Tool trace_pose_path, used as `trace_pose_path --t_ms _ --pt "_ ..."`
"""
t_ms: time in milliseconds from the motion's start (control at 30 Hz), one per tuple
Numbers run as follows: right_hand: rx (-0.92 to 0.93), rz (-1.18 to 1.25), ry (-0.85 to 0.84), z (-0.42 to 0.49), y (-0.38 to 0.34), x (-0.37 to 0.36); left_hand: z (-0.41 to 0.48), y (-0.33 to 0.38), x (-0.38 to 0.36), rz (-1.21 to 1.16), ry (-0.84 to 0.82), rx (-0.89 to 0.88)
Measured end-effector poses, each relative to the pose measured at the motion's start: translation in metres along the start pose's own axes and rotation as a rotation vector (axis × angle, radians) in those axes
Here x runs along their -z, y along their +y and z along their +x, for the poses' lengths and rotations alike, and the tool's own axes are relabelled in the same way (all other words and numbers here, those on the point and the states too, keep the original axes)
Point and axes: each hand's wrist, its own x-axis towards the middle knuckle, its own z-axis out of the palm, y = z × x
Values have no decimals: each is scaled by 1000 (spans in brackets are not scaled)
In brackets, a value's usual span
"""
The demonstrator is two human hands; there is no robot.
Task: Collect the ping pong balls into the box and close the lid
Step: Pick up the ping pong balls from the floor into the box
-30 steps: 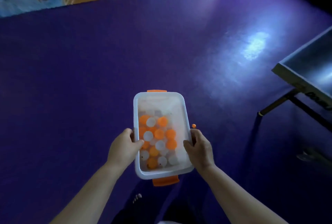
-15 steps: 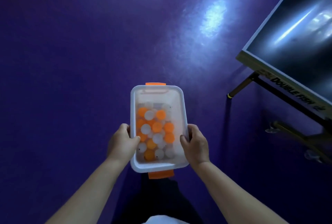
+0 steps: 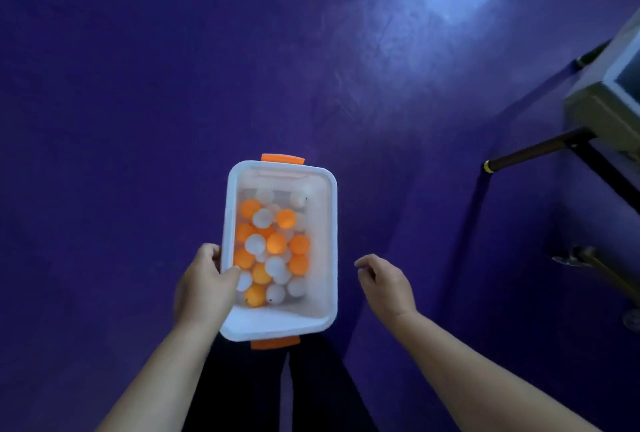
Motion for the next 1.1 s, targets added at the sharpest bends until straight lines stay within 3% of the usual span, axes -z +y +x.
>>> trace_pose_path --t_ms 200,400,667,967,1100 --pt "-71 -179 -65 127 38 -74 114 -36 -74 -45 -2 122" --pt "-299 -137 -195 260 91 -168 220 -80 -168 -73 -1 160" --pt "-299 -340 -99 398 162 -267 319 -132 -264 -114 -15 128" --pt "-365 -370 -38 437 202 -341 347 -174 -302 -102 -31 141" --pt "-322 -138 100 424 178 -319 339 -162 -294 -66 -71 166"
